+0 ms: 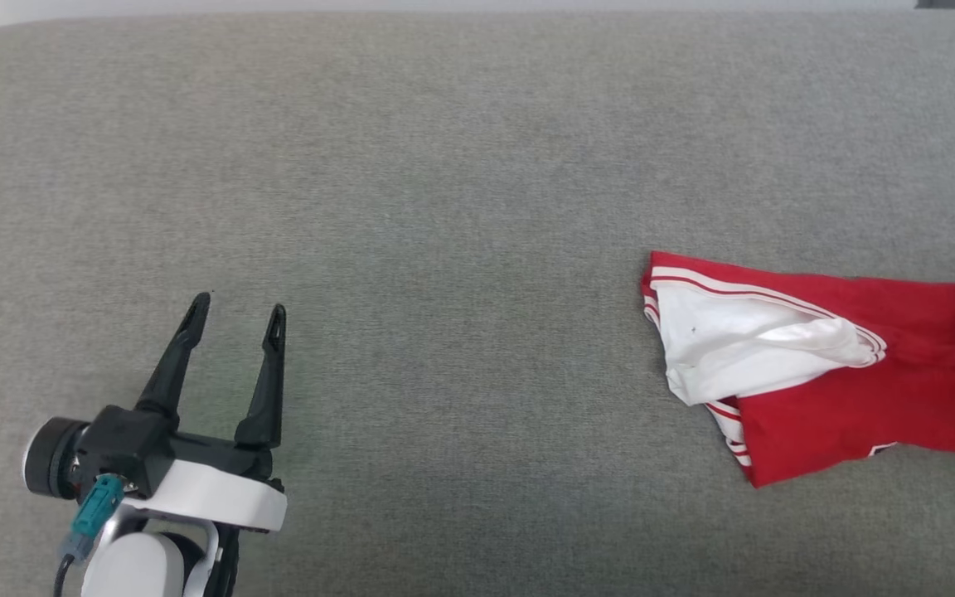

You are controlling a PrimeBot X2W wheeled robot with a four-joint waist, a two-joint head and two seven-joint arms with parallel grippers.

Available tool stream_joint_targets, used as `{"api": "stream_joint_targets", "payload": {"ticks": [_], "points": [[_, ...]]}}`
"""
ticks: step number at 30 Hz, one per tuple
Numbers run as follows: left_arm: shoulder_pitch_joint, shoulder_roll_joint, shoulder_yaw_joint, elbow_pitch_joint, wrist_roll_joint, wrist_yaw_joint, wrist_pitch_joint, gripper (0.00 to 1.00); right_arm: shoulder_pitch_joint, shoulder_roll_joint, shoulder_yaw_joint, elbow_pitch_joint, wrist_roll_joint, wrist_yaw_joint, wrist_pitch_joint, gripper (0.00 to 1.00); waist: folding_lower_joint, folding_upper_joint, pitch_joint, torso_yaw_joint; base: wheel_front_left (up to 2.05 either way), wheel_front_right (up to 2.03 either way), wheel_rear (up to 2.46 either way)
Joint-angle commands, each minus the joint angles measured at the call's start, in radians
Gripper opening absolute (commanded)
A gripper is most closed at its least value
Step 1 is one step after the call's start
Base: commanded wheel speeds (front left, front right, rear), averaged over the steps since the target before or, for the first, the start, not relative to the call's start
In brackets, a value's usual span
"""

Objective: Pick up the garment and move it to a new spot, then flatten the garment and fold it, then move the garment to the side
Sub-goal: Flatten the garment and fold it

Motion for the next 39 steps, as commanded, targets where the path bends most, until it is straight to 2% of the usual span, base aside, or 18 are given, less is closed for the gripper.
{"api": "stream_joint_targets", "payload": {"ticks": [1, 7, 14, 23, 31, 32, 33, 34, 39], "points": [[0.017, -0.005, 0.002, 0.005, 0.003, -0.001, -0.005, 1.00, 0.014, 0.014, 0.024, -0.051, -0.011, 0.000, 0.010, 0.00, 0.0000, 0.0000, -0.013, 0.017, 0.00, 0.00, 0.00], [0.029, -0.016, 0.009, 0.004, 0.012, -0.001, -0.005, 1.00, 0.028, 0.055, 0.116, -0.192, -0.037, 0.000, 0.051, 0.00, 0.0000, 0.0000, -0.028, 0.058, 0.00, 0.00, 0.00], [0.033, -0.026, 0.002, 0.002, -0.006, -0.001, -0.005, 1.00, 0.007, 0.127, 0.227, -0.289, -0.069, 0.000, 0.095, 0.00, 0.0000, 0.0000, -0.032, 0.100, 0.00, 0.00, 0.00], [0.029, -0.025, -0.009, 0.009, -0.021, -0.001, -0.005, 1.00, -0.052, 0.205, 0.367, -0.267, -0.086, 0.000, 0.111, 0.00, 0.0000, 0.0000, -0.027, 0.132, 0.00, 0.00, 0.00], [0.025, -0.020, -0.008, 0.027, -0.031, -0.001, -0.005, 1.00, -0.088, 0.231, 0.430, -0.188, -0.082, 0.000, 0.046, 0.00, 0.0000, 0.0000, -0.031, 0.134, 0.00, 0.00, 0.00], [0.025, -0.019, -0.007, 0.029, -0.031, -0.001, -0.005, 1.00, -0.092, 0.231, 0.433, -0.181, -0.083, 0.000, 0.032, 0.25, 0.0000, 0.0000, -0.034, 0.132, 0.00, 0.00, 0.00], [0.026, -0.018, -0.004, 0.031, -0.032, -0.001, -0.005, 1.00, -0.097, 0.234, 0.437, -0.176, -0.081, 0.000, 0.018, 0.71, 0.0000, 0.0000, -0.036, 0.128, 0.00, 0.00, 0.00], [0.028, -0.017, -0.004, 0.032, -0.033, -0.001, -0.005, 1.00, -0.099, 0.233, 0.437, -0.170, -0.080, 0.000, 0.003, 1.00, 0.0000, 0.0000, -0.039, 0.124, 0.00, 0.00, 0.00], [0.038, -0.012, 0.010, 0.039, -0.037, -0.001, -0.005, 1.00, -0.101, 0.218, 0.433, -0.152, -0.066, 0.000, -0.053, 1.00, 0.0000, 0.0000, -0.056, 0.096, 0.00, 0.00, 0.00]]}}
